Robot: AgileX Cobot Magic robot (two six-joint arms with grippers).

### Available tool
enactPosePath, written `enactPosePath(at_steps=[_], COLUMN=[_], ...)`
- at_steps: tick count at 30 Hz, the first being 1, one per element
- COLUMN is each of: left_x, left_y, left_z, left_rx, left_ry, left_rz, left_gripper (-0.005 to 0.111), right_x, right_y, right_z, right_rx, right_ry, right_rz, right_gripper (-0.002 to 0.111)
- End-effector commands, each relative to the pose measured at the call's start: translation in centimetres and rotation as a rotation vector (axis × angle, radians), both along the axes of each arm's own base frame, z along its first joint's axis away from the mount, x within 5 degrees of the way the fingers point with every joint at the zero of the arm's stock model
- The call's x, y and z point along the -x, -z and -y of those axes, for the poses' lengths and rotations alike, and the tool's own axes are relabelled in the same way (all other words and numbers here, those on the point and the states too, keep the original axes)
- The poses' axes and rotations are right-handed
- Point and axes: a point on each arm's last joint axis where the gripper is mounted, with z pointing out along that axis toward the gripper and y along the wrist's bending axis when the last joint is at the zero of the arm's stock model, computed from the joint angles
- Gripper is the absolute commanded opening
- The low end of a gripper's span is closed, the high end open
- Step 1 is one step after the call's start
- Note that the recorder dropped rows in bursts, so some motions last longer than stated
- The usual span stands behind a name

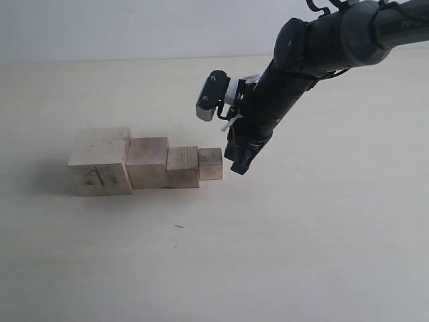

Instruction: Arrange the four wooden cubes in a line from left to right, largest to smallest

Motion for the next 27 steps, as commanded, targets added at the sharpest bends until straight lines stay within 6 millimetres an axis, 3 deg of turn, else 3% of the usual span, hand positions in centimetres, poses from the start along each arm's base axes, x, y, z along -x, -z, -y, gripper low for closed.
enactPosePath(at_steps=[1,7,16,22,27], left_x=[0.0,0.0,0.0,0.0,0.0], left_y=[0.0,0.0,0.0,0.0,0.0], left_z=[0.0,0.0,0.0,0.0,0.0], left_rx=[-0.001,-0.001,-0.001,-0.001,-0.001], left_ry=[0.003,0.003,0.003,0.003,0.003], left_rz=[0.011,0.011,0.011,0.011,0.011], left_gripper=[0.000,0.000,0.000,0.000,0.000], right_x=[-0.1,-0.4,-1.2,0.6,2.9], right_y=[-1.8,-4.5,-4.3,-4.9,-6.8], right_z=[0.3,0.7,2.9,4.4,6.3], right_rx=[0.007,-0.042,-0.079,-0.173,-0.317], right_ry=[0.042,0.167,0.453,0.675,0.863], right_rz=[0.044,0.086,0.003,-0.019,0.016], right_gripper=[0.000,0.000,0.000,0.000,0.000])
